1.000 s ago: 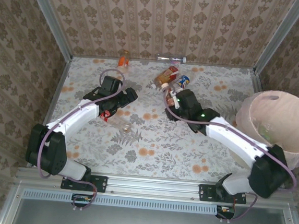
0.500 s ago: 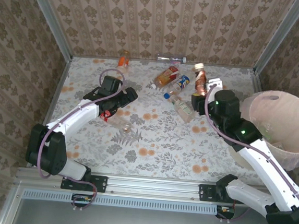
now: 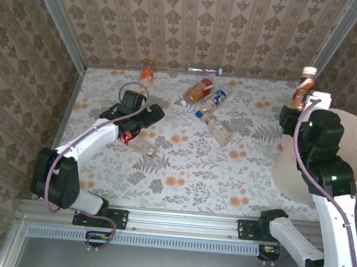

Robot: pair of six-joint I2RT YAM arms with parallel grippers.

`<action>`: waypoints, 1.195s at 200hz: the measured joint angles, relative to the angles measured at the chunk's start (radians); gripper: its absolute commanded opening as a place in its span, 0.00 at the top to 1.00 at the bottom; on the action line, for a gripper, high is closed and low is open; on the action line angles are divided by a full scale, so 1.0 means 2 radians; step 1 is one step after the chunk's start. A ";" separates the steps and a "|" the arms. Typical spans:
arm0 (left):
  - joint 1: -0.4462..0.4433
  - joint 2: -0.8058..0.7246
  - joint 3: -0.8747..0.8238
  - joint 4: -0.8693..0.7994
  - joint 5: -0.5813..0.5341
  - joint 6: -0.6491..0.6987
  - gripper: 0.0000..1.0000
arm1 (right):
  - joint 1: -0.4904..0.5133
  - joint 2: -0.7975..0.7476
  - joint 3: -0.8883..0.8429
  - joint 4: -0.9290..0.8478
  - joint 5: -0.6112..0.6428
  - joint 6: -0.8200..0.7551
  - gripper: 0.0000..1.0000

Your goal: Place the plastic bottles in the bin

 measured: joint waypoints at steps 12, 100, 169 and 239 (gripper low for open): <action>0.000 0.000 0.000 0.000 0.000 0.000 0.00 | -0.022 0.000 0.009 -0.013 0.001 -0.002 0.56; -0.001 0.026 0.035 -0.004 0.009 0.000 0.00 | -0.222 0.013 -0.002 -0.078 0.076 -0.004 0.53; -0.012 0.075 0.074 -0.006 0.030 0.000 0.00 | -0.331 0.002 -0.064 -0.070 0.106 -0.001 0.23; -0.012 0.077 0.080 -0.007 0.033 0.000 0.00 | -0.335 -0.028 -0.116 -0.019 0.152 0.003 0.08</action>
